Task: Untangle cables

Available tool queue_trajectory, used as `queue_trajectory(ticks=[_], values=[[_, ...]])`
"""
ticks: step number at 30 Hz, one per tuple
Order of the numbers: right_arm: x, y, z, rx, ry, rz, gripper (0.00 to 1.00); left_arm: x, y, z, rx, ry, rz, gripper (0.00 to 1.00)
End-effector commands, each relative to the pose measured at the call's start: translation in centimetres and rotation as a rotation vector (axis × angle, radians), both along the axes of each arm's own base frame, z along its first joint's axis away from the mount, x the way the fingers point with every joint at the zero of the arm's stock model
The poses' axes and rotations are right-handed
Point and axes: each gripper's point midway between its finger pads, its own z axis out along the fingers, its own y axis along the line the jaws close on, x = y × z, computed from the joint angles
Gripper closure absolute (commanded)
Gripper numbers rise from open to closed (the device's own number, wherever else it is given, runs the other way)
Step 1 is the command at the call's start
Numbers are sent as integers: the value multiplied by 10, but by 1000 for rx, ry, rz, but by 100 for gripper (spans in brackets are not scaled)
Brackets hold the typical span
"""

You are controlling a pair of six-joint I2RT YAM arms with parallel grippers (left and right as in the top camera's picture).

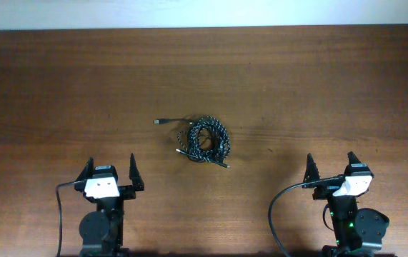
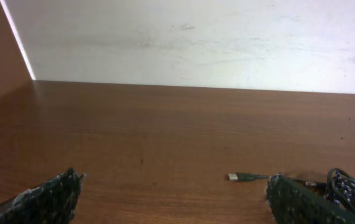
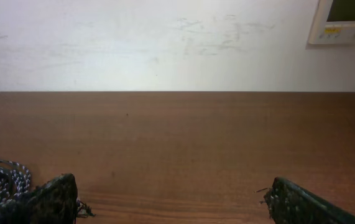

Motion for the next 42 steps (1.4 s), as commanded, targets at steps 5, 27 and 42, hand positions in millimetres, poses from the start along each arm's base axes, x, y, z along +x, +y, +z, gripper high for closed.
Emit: queue_trajectory(ticks=[5, 27, 42], values=[[0, 1, -2, 7, 0, 2, 1, 0, 5, -2, 17, 7, 24, 1], [0, 1, -2, 7, 0, 2, 1, 0, 5, -4, 17, 13, 24, 1], [0, 1, -2, 7, 0, 2, 1, -10, -82, 16, -81, -52, -485, 1]])
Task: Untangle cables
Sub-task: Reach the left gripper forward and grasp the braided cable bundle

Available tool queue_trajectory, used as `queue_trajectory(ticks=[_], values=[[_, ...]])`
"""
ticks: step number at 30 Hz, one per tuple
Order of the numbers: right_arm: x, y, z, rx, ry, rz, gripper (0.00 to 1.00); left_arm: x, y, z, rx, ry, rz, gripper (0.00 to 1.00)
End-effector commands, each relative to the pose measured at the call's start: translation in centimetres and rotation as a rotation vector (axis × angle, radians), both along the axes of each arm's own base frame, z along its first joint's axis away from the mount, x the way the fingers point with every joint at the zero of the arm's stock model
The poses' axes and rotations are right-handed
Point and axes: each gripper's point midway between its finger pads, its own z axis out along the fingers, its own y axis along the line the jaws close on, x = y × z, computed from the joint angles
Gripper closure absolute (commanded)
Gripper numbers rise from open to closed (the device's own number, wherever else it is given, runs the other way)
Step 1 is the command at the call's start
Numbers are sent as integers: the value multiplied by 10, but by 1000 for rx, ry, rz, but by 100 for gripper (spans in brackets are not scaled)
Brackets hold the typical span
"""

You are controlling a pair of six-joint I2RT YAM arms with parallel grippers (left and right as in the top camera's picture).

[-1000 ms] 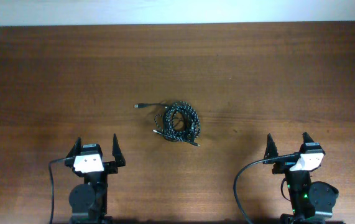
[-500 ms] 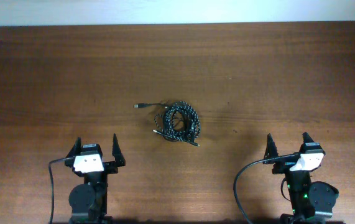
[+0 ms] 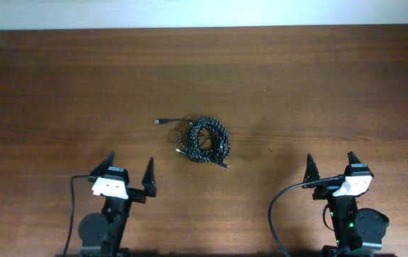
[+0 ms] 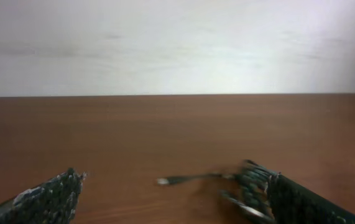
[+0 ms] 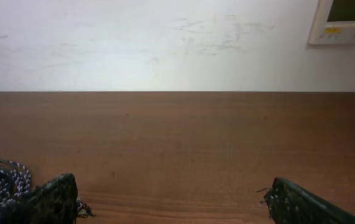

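Note:
A tangled bundle of dark braided cables point(image 3: 205, 138) lies mid-table, with one plug end point(image 3: 159, 122) sticking out to its left. In the blurred left wrist view the bundle point(image 4: 252, 183) shows beside the right finger, the plug point(image 4: 163, 181) ahead. My left gripper point(image 3: 130, 169) stands open near the front edge, turned toward the bundle, nothing between its fingers. My right gripper point(image 3: 331, 164) is open at the front right, holding nothing; the bundle's edge point(image 5: 0, 174) shows at the far left of its view.
Brown wooden table point(image 3: 318, 78) runs back to a white wall point(image 5: 165, 43). A wall-mounted white device point(image 5: 342, 22) shows at the upper right of the right wrist view. Each arm's black cable point(image 3: 279, 214) trails off the front edge.
My left gripper has swung to the right and now faces the cable bundle, which sits nearer the middle of its view. The right arm and the cables have not moved.

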Motion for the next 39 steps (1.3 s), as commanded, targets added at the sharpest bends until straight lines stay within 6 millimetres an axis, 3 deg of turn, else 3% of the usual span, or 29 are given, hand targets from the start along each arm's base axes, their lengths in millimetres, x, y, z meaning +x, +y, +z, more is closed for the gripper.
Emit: queue_trajectory(ticks=[1, 4, 6, 8, 16, 23, 29, 31, 34, 39], values=[[0, 1, -2, 7, 0, 2, 1, -9, -30, 8, 14, -20, -185, 1], [0, 1, -2, 7, 0, 2, 1, -11, -31, 15, 14, -24, -190, 1], [0, 1, -2, 7, 0, 2, 1, -16, -37, 34, 16, -47, -231, 1], [0, 1, -2, 7, 0, 2, 1, -16, -38, 40, 11, -12, -234, 1], [0, 1, -2, 7, 0, 2, 1, -10, -66, 41, 2, 114, -350, 1], [0, 1, -2, 7, 0, 2, 1, -9, -68, 44, 0, 162, -358, 1], [0, 1, -2, 7, 0, 2, 1, -24, -90, 67, -13, 101, -520, 1], [0, 1, -2, 7, 0, 2, 1, -34, -100, 66, -21, 108, -597, 1], [0, 1, -2, 7, 0, 2, 1, -48, -114, 85, -64, 54, -721, 1], [0, 1, -2, 7, 0, 2, 1, -37, -105, 90, -147, 76, -634, 1]])
